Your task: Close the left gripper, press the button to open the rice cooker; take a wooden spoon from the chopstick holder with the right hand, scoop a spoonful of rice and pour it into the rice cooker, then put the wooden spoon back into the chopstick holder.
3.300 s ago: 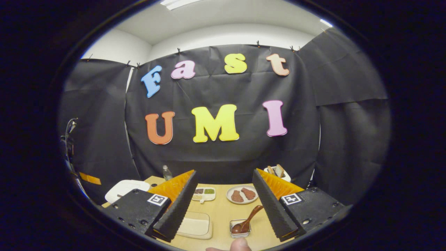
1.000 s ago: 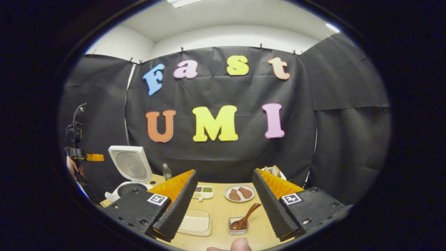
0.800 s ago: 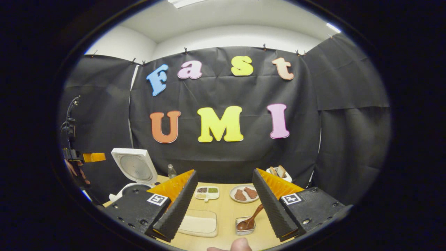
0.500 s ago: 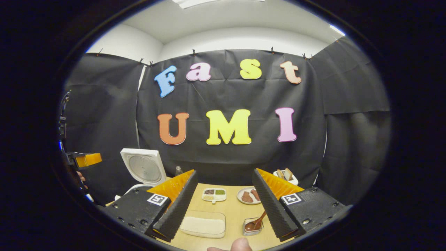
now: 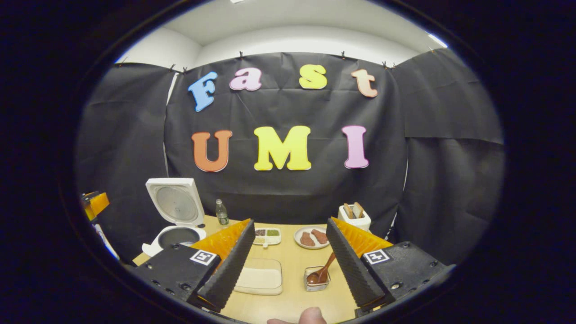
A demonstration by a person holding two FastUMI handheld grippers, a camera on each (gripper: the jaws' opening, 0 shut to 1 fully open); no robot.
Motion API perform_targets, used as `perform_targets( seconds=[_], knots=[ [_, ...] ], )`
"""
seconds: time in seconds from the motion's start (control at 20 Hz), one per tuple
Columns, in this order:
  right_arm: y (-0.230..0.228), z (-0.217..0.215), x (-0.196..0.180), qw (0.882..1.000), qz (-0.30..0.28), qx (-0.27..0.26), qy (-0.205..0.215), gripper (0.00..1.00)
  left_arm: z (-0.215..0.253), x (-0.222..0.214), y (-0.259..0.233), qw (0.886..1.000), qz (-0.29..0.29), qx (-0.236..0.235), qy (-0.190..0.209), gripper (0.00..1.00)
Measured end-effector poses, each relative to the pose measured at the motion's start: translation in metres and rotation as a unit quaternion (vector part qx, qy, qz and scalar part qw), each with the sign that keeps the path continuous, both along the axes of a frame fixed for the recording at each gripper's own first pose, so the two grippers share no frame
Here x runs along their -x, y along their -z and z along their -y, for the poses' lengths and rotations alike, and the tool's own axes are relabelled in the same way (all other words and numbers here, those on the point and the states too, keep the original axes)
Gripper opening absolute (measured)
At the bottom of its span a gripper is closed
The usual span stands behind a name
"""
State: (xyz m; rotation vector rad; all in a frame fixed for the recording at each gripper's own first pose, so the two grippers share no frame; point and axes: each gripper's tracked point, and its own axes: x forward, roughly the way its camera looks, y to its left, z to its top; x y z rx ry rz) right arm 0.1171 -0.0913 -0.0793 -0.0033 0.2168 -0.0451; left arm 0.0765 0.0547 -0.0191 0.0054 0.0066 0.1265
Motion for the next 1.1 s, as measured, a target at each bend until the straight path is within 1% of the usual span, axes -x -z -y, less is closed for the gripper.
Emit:
perform_targets(
  seconds=[0.1,0.2,0.3,0.4,0.5,0.75,0.9,0.95,1.0,1.1],
  knots=[
    [0.012,0.010,0.001,1.000,-0.010,0.001,0.013,1.00,0.006,-0.004,-0.001,1.000,0.004,-0.002,0.010,0.94],
    [0.031,0.016,-0.002,1.000,-0.028,0.004,0.012,1.00,0.012,-0.008,-0.004,1.000,0.006,-0.003,0.015,0.94],
    [0.052,0.021,-0.008,0.999,-0.051,-0.014,0.010,1.00,0.015,-0.012,-0.008,1.000,0.010,0.001,0.014,0.94],
    [0.076,0.040,-0.020,0.997,-0.070,-0.021,0.030,1.00,0.017,-0.015,-0.009,1.000,0.011,0.006,0.008,0.94],
    [0.103,0.053,-0.032,0.994,-0.092,-0.037,0.037,1.00,0.017,-0.016,-0.003,1.000,0.004,0.004,-0.004,0.94],
    [0.163,0.092,-0.071,0.986,-0.136,-0.082,0.053,1.00,0.025,-0.013,-0.006,1.000,-0.005,-0.001,-0.031,0.94],
    [0.199,0.112,-0.100,0.981,-0.161,-0.093,0.047,1.00,0.032,-0.015,-0.004,0.999,-0.006,0.001,-0.052,0.94],
    [0.212,0.116,-0.109,0.980,-0.173,-0.093,0.041,0.98,0.035,-0.017,-0.003,0.998,-0.006,0.002,-0.057,0.94],
    [0.227,0.120,-0.116,0.977,-0.188,-0.094,0.035,1.00,0.036,-0.019,-0.002,0.998,-0.007,0.002,-0.064,0.94],
    [0.259,0.127,-0.128,0.968,-0.223,-0.112,0.028,1.00,0.041,-0.022,0.002,0.997,-0.010,0.006,-0.074,0.94]
  ],
)
